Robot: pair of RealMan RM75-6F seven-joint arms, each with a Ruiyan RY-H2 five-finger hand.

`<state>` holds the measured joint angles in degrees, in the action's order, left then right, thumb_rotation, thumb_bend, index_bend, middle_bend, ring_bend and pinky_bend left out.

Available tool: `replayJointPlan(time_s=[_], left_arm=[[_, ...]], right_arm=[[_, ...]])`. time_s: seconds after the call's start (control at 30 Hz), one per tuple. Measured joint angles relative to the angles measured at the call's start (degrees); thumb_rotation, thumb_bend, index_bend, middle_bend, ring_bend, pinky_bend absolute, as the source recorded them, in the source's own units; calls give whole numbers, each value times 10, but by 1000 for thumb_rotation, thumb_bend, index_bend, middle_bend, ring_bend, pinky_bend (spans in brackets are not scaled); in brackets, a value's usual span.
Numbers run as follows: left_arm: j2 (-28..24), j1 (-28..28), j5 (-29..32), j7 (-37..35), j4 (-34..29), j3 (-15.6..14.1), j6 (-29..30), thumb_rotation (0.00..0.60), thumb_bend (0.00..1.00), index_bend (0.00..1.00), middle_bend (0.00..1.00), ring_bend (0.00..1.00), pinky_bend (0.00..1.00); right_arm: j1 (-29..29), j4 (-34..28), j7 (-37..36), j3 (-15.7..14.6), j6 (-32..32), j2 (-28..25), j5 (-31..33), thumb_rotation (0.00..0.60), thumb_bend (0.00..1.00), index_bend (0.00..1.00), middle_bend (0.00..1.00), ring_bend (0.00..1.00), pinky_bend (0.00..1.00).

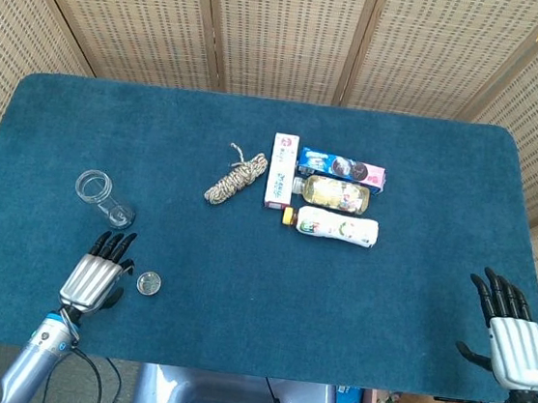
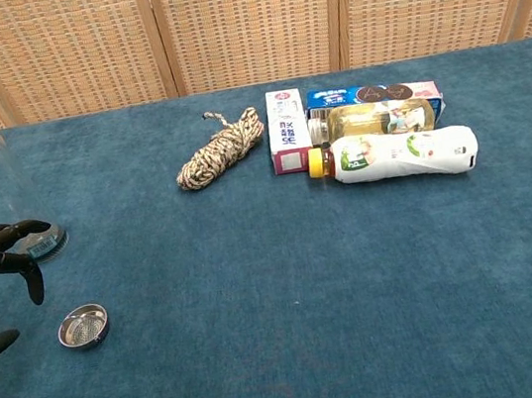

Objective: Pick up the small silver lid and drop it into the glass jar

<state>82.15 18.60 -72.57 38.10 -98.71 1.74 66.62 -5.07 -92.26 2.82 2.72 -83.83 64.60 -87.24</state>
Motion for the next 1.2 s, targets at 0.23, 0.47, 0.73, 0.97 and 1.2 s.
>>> replayJointPlan(time_s=[0.23, 0.47, 0.73, 0.97, 1.2], left_arm=[[11, 7, 27, 19, -9, 7, 4, 600, 388, 435, 0, 0, 0], [23, 23, 50, 35, -17, 14, 0, 600, 388, 453, 0, 0, 0], [38, 36, 73, 54, -12, 14, 0, 600, 389, 461, 0, 0, 0], [51, 45, 93, 62, 0, 13, -2, 600, 388, 468, 0, 0, 0], [68, 57, 103, 67, 13, 12, -3, 600, 388, 486, 0, 0, 0]], right_arm=[[-1, -1, 1, -1, 1, 0, -1, 600, 123, 66, 0, 0, 139], [-1, 0, -2, -1, 3, 0, 0, 600, 123, 66, 0, 0, 139], [-1, 1, -10, 0, 2, -2, 1, 600, 123, 66, 0, 0, 139], [-1, 1, -16, 0, 2, -4, 1, 600, 123, 66, 0, 0, 139], [-1, 0, -19, -1, 4, -5, 1, 600, 123, 66, 0, 0, 139]])
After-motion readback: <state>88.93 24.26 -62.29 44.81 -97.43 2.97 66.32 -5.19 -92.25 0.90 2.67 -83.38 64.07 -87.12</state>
